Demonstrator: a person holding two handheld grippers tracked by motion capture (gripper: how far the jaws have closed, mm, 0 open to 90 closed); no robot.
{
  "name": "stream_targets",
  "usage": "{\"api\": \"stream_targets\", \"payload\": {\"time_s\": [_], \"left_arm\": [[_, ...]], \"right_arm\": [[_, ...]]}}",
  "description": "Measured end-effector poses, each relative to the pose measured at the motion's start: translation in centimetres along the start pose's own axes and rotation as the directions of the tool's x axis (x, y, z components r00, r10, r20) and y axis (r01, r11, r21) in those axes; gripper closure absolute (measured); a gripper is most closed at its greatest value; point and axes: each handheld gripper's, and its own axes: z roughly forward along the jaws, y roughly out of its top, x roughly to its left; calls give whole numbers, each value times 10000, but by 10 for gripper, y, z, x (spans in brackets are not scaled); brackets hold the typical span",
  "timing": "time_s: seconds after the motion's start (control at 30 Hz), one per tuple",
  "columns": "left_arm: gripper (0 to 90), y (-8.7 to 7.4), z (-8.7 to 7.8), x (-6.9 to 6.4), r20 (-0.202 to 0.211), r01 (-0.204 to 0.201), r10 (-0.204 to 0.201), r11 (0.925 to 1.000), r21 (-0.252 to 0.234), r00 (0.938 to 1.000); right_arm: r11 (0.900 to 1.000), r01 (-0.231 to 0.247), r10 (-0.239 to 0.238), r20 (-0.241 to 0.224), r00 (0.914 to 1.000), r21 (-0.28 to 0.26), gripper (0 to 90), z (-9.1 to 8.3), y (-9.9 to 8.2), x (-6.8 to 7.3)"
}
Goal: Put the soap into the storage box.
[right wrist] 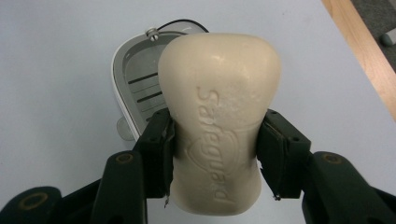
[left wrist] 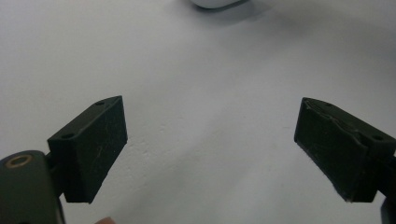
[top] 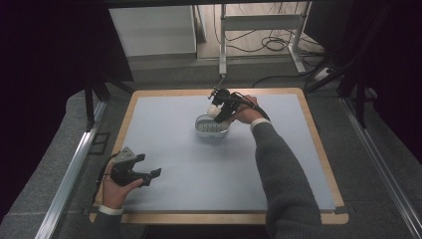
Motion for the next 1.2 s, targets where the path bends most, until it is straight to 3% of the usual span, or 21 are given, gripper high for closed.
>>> {"api": "stream_targets", "payload": {"time_s": [0.4,0.63,0.9,1.07,1.2], "left_arm": [[100,-2,-1,4,28,202,-202,9998,-44,9998],[100,-2,0,4,8,181,-181,9998,-17,9998],[100,-2,-1,4,15,185,-185,9998,-37,9998],[100,-2,0,4,8,176,-176,9998,-34,9998],[100,-2,0,4,10,146,-146,9999,-18,9999]], "right_arm": [[9945,848,-854,74,9963,607,496,24,7,5],[9907,1097,-1098,-23,9939,802,492,36,9,10],[9973,493,-486,-139,9987,551,434,40,10,12],[9995,-102,97,-169,9998,-311,397,26,6,7],[9912,-837,812,-280,9963,-1023,385,14,-3,4]]}}
